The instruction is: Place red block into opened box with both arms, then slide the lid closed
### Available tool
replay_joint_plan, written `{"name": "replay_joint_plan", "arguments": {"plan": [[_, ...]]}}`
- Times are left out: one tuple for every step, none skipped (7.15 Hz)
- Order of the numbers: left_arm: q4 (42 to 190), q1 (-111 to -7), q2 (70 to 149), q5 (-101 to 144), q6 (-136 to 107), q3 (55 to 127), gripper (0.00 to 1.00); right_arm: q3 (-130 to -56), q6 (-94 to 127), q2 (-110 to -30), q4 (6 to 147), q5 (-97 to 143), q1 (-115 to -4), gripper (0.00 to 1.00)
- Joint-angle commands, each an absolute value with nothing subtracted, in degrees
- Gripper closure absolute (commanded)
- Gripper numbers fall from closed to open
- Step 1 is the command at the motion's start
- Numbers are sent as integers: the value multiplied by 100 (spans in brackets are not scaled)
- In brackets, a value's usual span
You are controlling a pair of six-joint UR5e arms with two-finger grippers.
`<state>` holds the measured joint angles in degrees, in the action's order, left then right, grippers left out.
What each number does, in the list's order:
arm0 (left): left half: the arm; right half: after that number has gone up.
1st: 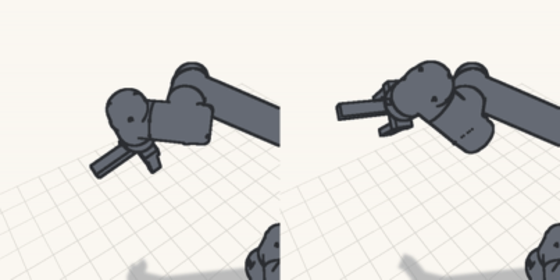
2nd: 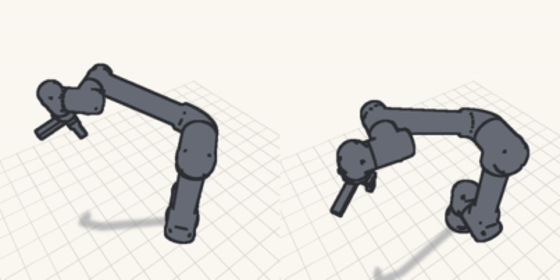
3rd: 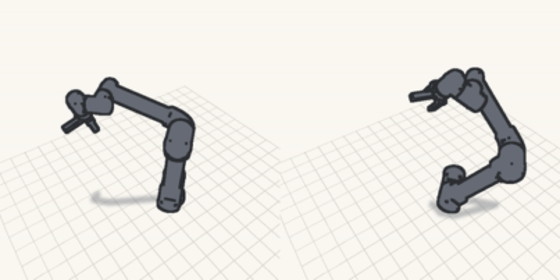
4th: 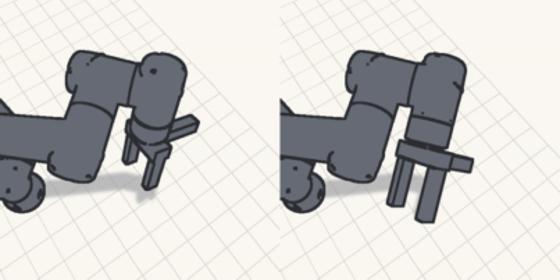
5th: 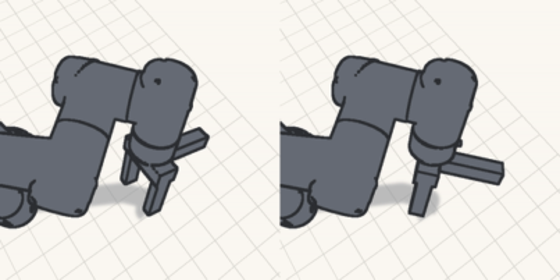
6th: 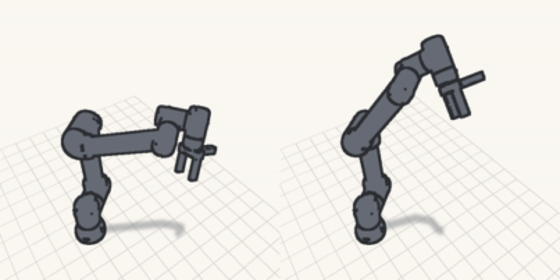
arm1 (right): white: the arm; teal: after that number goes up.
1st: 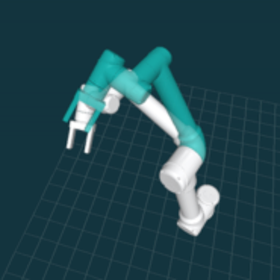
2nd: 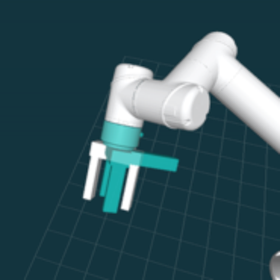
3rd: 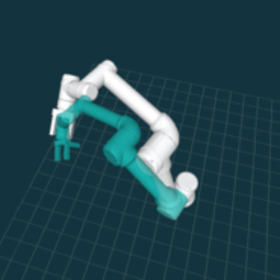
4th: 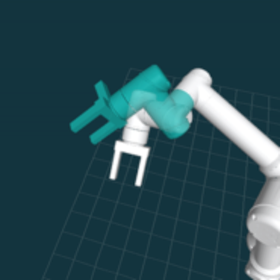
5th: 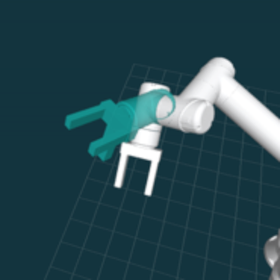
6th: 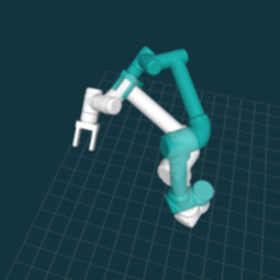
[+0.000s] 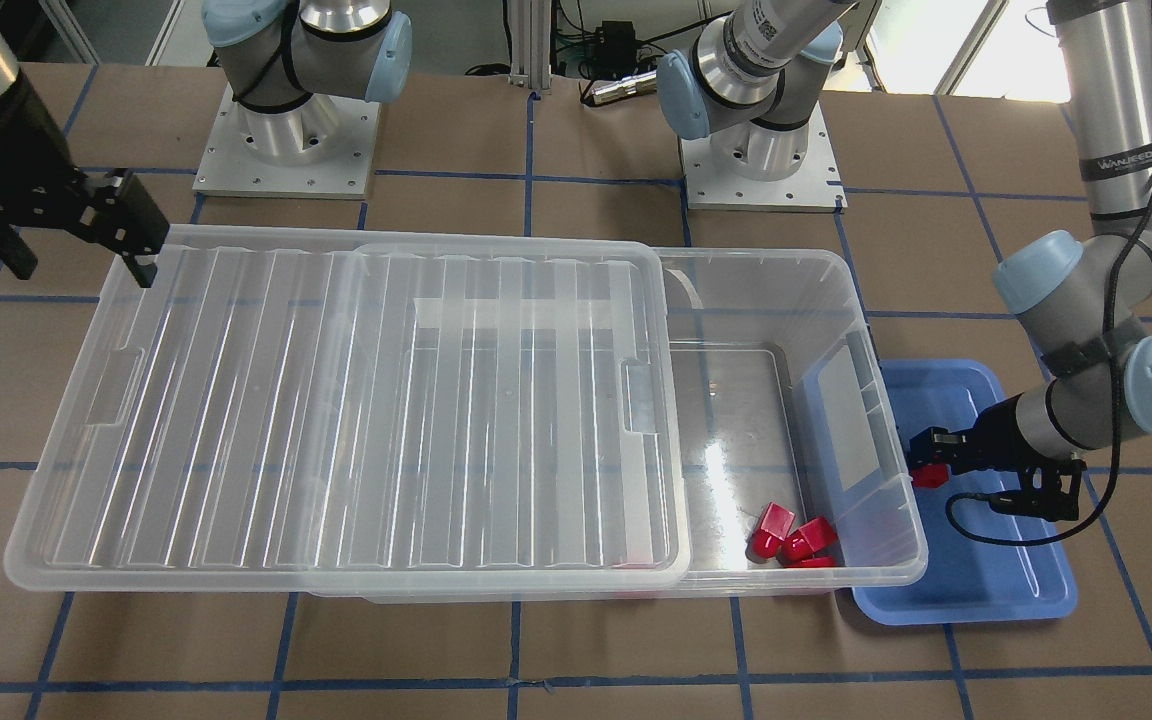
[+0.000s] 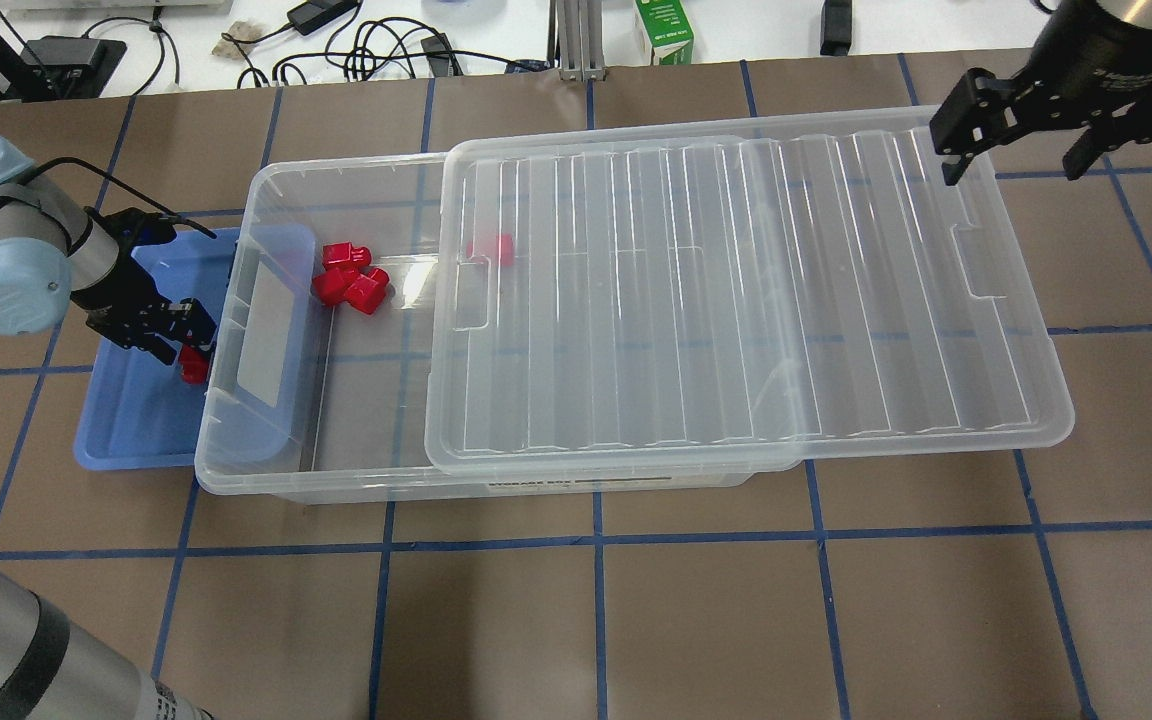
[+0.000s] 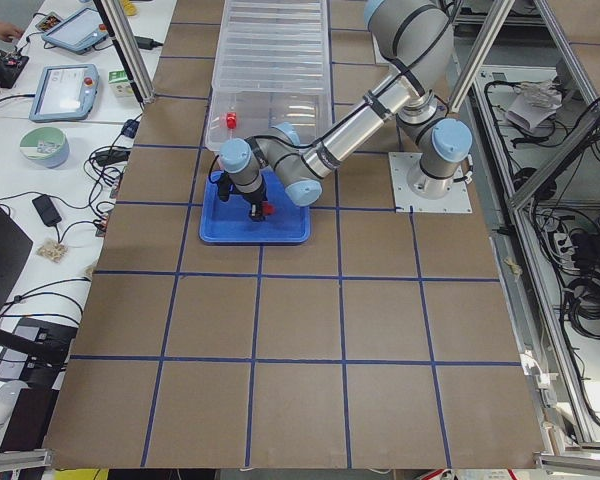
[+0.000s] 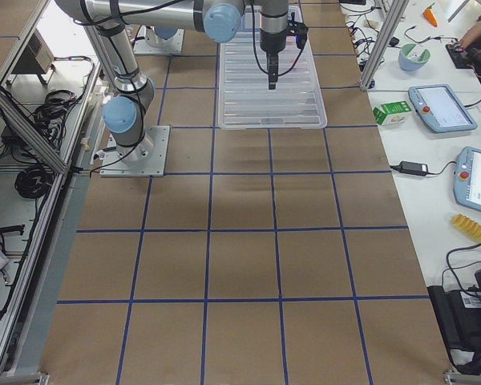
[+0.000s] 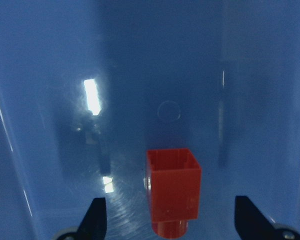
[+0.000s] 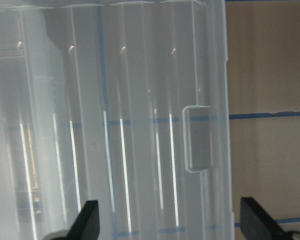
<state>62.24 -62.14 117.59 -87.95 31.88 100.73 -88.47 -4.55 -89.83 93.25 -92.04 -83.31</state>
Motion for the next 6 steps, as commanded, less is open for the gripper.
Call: {"name": "replay_joint_plan", "arguments": {"plan": [[6179,-6214,11760,-8789,3182,10029,88,-8746,149,-8843,9386,-9115,-9025,0],[6179,-6214,11681,-8789,3173,10002,92,-8736,149,-8807,9378,-9106,-9079,0],[6274,-6266,11541,-8824,3138,9802,92,-8736,184,-8815,9361,-9027,-9079,0],[7198,-6319,11366,-8816,2911,9269,92,-8728,341,-8815,9378,-8974,-9079,0],[8208,-6389,11164,-8807,2840,8672,92,-8745,343,-8798,9387,-8826,-9079,0],[8740,-6607,10901,-8798,2665,8335,90,-8763,343,-8789,9395,-8824,-9070,0]]}}
